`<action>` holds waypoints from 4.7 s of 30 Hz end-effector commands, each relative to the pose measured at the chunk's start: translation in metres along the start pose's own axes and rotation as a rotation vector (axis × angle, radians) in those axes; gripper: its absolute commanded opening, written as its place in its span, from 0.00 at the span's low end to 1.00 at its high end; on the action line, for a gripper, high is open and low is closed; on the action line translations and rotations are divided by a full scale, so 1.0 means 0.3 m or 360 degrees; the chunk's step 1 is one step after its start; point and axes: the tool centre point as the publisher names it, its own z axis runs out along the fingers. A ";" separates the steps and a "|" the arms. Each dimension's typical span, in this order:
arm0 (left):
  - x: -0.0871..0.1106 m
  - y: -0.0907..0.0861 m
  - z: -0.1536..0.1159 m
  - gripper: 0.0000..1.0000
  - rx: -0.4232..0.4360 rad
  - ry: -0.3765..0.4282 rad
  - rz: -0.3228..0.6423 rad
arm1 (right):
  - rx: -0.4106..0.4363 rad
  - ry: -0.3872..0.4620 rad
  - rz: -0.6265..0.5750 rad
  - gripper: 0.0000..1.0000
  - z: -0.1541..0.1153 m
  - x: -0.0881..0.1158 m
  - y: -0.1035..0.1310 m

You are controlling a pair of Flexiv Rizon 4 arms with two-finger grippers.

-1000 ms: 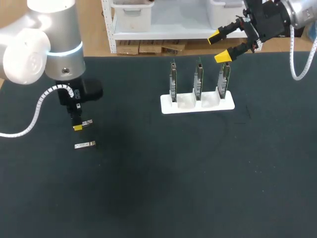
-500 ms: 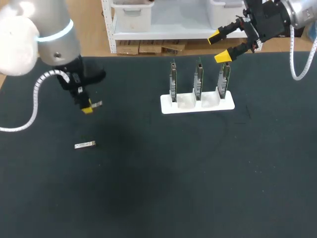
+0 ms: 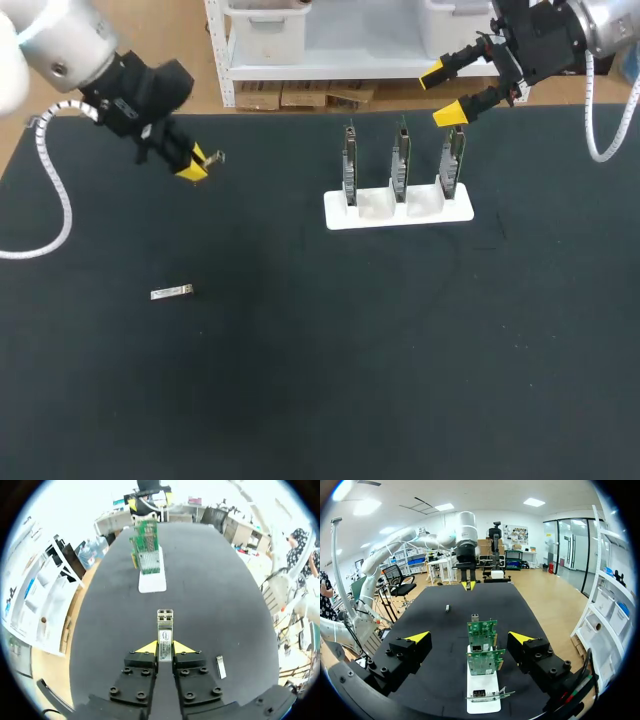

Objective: Pick up the optical module with the left hand, and insert it into the network port with the right hand.

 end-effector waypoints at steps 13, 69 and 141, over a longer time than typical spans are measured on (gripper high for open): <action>-0.015 0.057 0.019 0.00 0.0124 0.0046 -0.0056 | 0.0008 0.0001 -0.0001 1.00 0.000 0.000 0.007; -0.497 0.285 0.026 0.00 0.0165 -0.0583 0.0321 | 0.0008 0.0001 -0.0001 1.00 0.000 0.000 0.007; -0.696 0.124 0.123 0.00 -0.0223 -0.1302 0.0400 | 0.0008 0.0001 -0.0001 1.00 0.000 0.000 0.007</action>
